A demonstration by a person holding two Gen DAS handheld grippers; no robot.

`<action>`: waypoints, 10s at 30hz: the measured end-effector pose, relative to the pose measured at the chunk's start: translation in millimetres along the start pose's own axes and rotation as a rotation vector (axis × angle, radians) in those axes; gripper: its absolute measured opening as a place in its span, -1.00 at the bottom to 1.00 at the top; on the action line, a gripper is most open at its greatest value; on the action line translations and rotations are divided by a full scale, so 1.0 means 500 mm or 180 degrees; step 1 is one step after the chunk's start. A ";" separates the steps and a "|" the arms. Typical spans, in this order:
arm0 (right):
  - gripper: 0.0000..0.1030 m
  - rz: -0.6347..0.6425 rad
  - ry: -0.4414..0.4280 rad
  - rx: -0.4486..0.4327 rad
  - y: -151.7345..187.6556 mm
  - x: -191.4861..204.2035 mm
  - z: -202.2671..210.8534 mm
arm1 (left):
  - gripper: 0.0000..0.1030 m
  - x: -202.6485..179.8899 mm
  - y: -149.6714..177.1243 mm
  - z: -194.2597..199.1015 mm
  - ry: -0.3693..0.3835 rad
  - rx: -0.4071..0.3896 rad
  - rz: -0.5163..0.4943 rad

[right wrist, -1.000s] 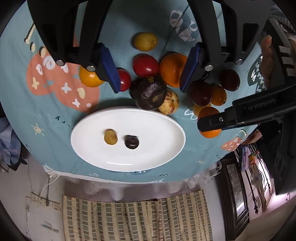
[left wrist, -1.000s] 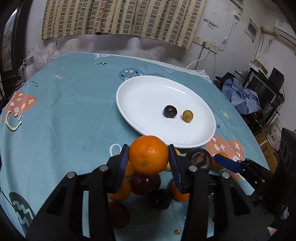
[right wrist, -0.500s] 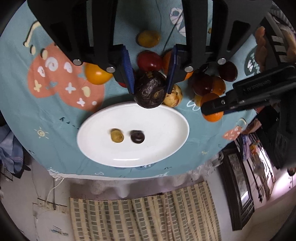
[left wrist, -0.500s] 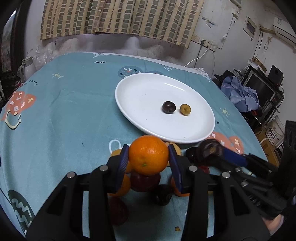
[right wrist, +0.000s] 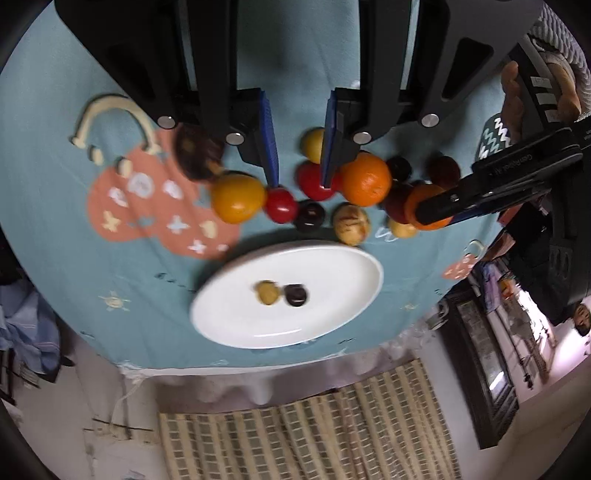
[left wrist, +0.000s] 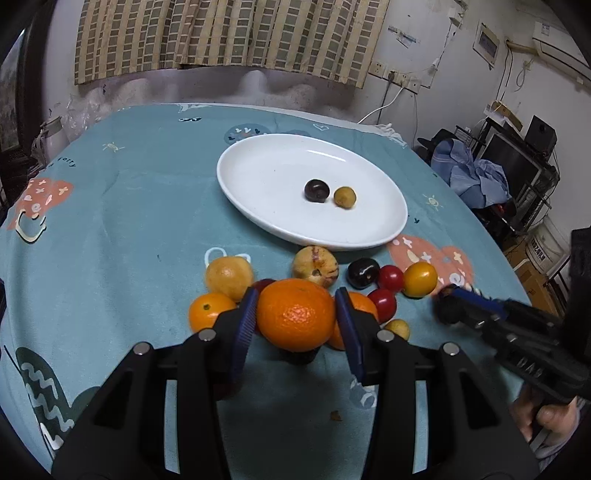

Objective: Organize fruits
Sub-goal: 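Carry the orange and dark brown fruit onto the white plate and release both, then grasp the large red plum with the left tool while the right tool grasps a small yellow plum, then lower the red plum and yellow plum onto the plate and open both tools, then grasp a mandarin orange with the left tool while the right tool grasps a yellow-orange plum, then carry the orange and yellow-orange plum onto the plate and release both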

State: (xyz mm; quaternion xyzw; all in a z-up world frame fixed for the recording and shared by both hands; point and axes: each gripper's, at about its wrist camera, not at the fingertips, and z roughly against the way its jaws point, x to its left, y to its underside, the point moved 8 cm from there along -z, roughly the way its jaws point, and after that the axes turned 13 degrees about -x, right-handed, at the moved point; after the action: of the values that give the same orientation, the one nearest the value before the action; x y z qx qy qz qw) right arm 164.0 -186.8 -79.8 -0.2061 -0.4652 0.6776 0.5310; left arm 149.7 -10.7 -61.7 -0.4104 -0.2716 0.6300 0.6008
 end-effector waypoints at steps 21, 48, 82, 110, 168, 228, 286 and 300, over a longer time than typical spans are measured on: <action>-0.13 0.0646 0.0350 0.0440 0.072 -0.055 -0.063 | -0.15 -0.019 0.016 -0.006 0.0089 0.0034 -0.0106; 0.23 -0.0265 -0.0009 -0.0340 -0.170 -0.055 -0.126 | 0.23 0.003 -0.133 -0.160 -0.0067 -0.0101 -0.0083; 0.88 -0.0539 -0.0009 -0.0297 -0.062 -0.064 0.000 | -0.16 0.105 0.087 -0.014 -0.0317 0.0338 -0.0159; -0.47 0.0524 -0.0166 0.0439 0.078 0.074 -0.095 | -0.23 0.111 0.083 -0.007 -0.0347 0.0282 -0.0072; 0.65 -0.0891 -0.0192 -0.0201 -0.055 -0.062 -0.003 | 0.59 0.151 -0.012 -0.008 -0.0703 -0.0139 0.0142; 0.65 -0.0574 -0.0070 -0.0041 -0.039 -0.040 -0.021 | -0.27 0.197 0.044 -0.038 -0.0637 0.0127 0.0206; -0.20 -0.0413 0.0193 0.0184 -0.025 -0.075 -0.152 | -0.27 0.171 0.044 -0.055 -0.0390 0.0170 0.0195; -0.19 -0.0438 -0.0028 -0.0201 -0.161 -0.036 -0.091 | -0.27 0.072 -0.133 -0.083 -0.0174 -0.0251 -0.0010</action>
State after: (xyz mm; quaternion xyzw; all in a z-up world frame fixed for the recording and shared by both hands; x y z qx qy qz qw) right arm 247.8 -184.1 -37.3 -0.1873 -0.5018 0.6254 0.5675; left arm 222.6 26.9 -34.4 -0.4160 -0.3131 0.6289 0.5775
